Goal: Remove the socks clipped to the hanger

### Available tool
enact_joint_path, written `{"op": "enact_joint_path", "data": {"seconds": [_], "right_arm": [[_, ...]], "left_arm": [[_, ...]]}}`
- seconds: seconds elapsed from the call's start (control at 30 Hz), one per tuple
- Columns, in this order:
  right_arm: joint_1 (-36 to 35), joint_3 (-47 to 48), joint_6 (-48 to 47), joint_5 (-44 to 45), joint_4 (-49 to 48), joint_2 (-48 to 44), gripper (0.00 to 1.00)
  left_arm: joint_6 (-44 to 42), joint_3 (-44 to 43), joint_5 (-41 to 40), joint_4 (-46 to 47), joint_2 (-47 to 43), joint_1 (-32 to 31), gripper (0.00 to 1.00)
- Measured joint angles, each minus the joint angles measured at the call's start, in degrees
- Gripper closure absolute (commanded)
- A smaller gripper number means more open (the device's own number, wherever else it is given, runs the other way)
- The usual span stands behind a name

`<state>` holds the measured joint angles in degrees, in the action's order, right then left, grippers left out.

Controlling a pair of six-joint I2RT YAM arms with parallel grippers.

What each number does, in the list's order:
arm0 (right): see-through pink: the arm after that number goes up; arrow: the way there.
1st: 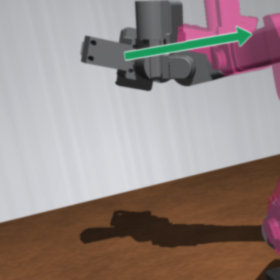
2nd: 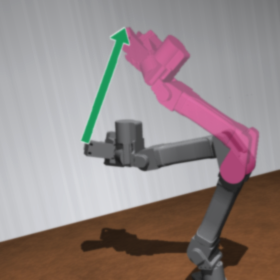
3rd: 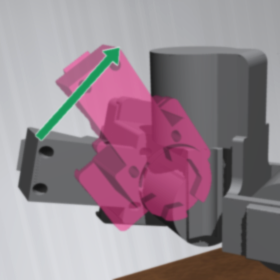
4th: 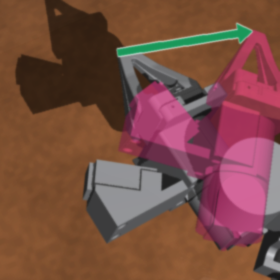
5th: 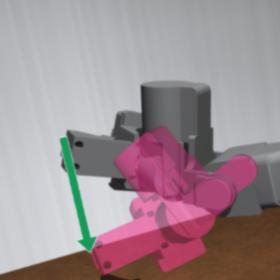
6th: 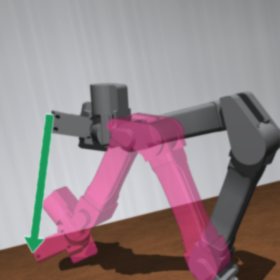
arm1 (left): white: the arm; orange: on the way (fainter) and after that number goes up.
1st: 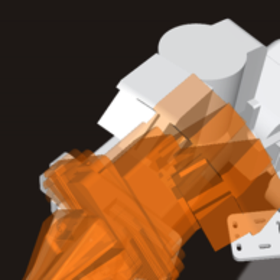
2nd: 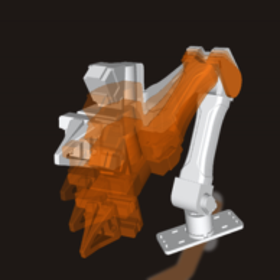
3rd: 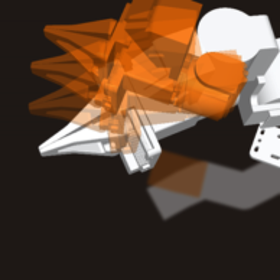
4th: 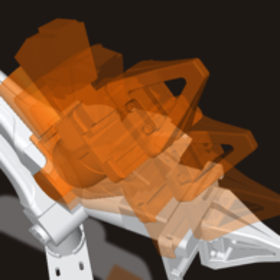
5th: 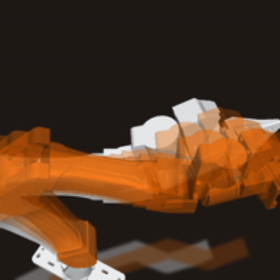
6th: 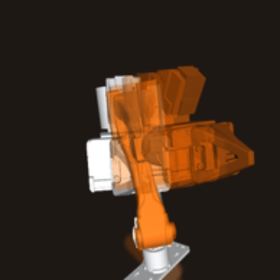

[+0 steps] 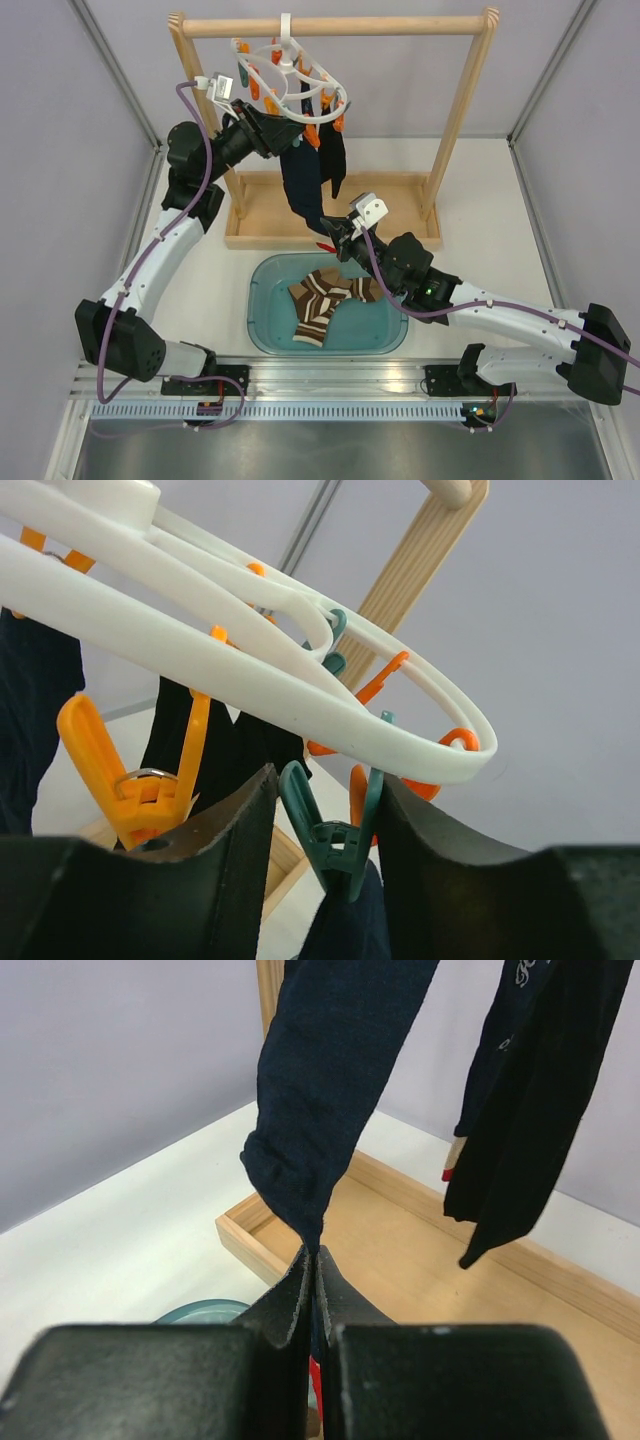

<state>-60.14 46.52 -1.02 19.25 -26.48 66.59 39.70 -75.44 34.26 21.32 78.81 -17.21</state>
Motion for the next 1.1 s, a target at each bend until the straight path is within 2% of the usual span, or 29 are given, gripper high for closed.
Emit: {"op": "enact_joint_path", "data": {"seconds": [0.03,0.07,0.27,0.37,0.53,0.73,0.83,0.87,0.9,0.93,0.97,1.1], "right_arm": [[0.0,0.0,0.0,0.0,0.0,0.0,0.99],[0.0,0.0,0.0,0.0,0.0,0.0,0.99],[0.0,0.0,0.0,0.0,0.0,0.0,0.99],[0.0,0.0,0.0,0.0,0.0,0.0,0.99],[0.0,-0.3,0.0,0.0,0.2,0.0,0.99],[0.0,-2.0,0.7,0.3,0.9,-1.4,0.99],[0.0,-3.4,1.0,1.0,1.9,-3.3,0.99],[0.0,-3.8,1.1,1.4,2.2,-4.0,0.99],[0.0,-4.1,1.2,1.6,2.5,-4.6,0.99],[0.0,-4.6,1.3,1.9,3.1,-5.4,0.99],[0.0,-5.0,1.3,2.2,3.6,-6.2,0.99],[0.0,-6.6,1.3,3.5,5.8,-9.5,0.99]], "left_arm": [[0.0,0.0,0.0,0.0,0.2,0.0,0.58],[0.0,0.0,0.0,0.0,0.3,0.0,0.68],[0.3,-0.1,-0.2,0.0,0.7,0.0,0.93],[0.3,-0.2,-0.1,0.1,0.8,0.0,0.98],[0.3,-0.2,-0.2,0.0,0.8,0.0,0.96],[-0.5,-0.2,-0.4,-1.2,0.6,0.0,0.84],[-1.8,-0.2,-1.0,-2.7,0.1,0.0,0.64],[-2.4,-0.1,-1.2,-3.1,-0.2,0.0,0.49],[-3.3,-0.1,-1.3,-3.8,-0.6,0.0,0.41],[-3.7,0.1,-1.2,-4.2,-1.0,0.0,0.26],[-4.5,0.4,-1.3,-4.5,-1.6,0.0,0.16],[-7.4,2.5,-1.5,-7.6,-4.7,0.0,0.04]]}}
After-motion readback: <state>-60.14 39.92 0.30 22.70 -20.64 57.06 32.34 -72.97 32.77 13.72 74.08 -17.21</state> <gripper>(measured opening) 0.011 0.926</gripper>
